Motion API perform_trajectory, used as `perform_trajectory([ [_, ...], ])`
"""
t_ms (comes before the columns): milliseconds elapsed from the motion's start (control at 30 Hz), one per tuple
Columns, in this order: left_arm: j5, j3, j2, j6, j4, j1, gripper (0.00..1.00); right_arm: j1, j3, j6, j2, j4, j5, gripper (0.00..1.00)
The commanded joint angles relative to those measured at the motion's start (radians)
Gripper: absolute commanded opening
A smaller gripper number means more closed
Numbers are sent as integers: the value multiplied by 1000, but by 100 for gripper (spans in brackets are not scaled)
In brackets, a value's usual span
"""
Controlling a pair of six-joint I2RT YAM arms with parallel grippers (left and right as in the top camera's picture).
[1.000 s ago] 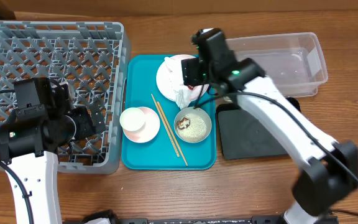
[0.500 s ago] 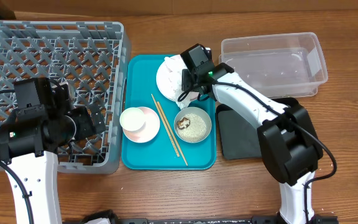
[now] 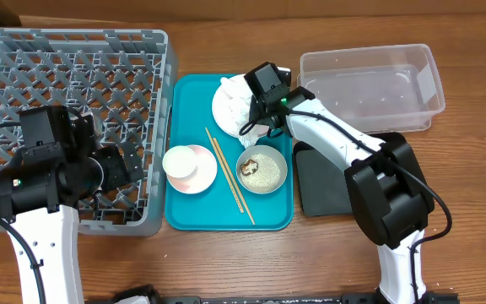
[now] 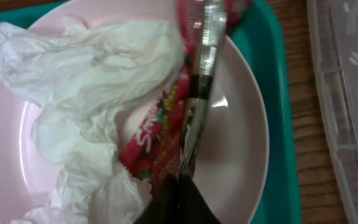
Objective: Sort waste into correct bins and load items into the dishwasher
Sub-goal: 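Grasp the red snack wrapper on the plate with the right gripper, then carry the red wrapper to the clear bin and release it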
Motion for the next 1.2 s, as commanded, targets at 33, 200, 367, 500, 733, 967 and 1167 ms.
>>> perform_trajectory([
  [33, 15, 21, 0, 0, 0, 4, 100, -12, 52, -7, -105, -27, 35, 4],
  [200, 15, 21, 0, 0, 0, 4, 100, -48, 74, -59, -272, -76, 67, 4],
  [367, 15, 21, 0, 0, 1, 4, 100, -121, 74, -59, -404, -156, 110, 4],
  [500, 14, 21, 0, 1, 2, 4, 100, -229, 69, -49, -417, -264, 147, 4],
  [733, 15, 21, 0, 0, 4, 4, 100, -332, 39, -56, -395, -264, -8, 56],
  [967, 15, 21, 0, 0, 4, 4, 100, -259, 39, -221, -387, -85, -317, 70],
  [1167, 15, 21, 0, 0, 4, 4, 100, -118, 39, -338, -315, 8, -241, 78],
])
